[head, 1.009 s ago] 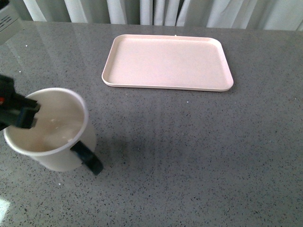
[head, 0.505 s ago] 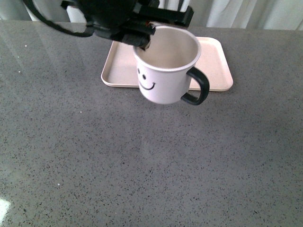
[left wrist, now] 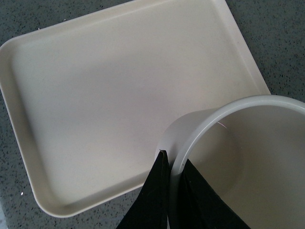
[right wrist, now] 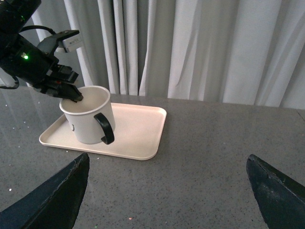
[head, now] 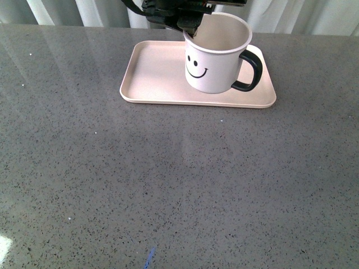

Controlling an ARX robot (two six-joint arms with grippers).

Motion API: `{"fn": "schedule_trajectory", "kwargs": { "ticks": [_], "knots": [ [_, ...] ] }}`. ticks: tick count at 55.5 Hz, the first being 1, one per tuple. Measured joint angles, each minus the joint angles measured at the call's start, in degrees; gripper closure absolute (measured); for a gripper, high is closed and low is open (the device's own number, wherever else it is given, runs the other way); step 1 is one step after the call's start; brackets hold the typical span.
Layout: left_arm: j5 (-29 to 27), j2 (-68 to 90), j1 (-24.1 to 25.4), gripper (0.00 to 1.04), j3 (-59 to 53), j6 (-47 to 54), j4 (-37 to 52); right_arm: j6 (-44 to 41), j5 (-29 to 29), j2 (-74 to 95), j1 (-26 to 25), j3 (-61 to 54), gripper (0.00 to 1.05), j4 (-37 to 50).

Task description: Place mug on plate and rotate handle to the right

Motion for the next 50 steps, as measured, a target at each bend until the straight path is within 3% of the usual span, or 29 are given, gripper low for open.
{"fn": "schedule_trajectory", "kwargs": {
  "ticks": [50],
  "knots": [
    [-0.1,14.0,1.2,1.03,17.6,-0.5,-5.0,0.0,0.0,0.0,0.0,0.0,0.09,0.0]
  ]
}}
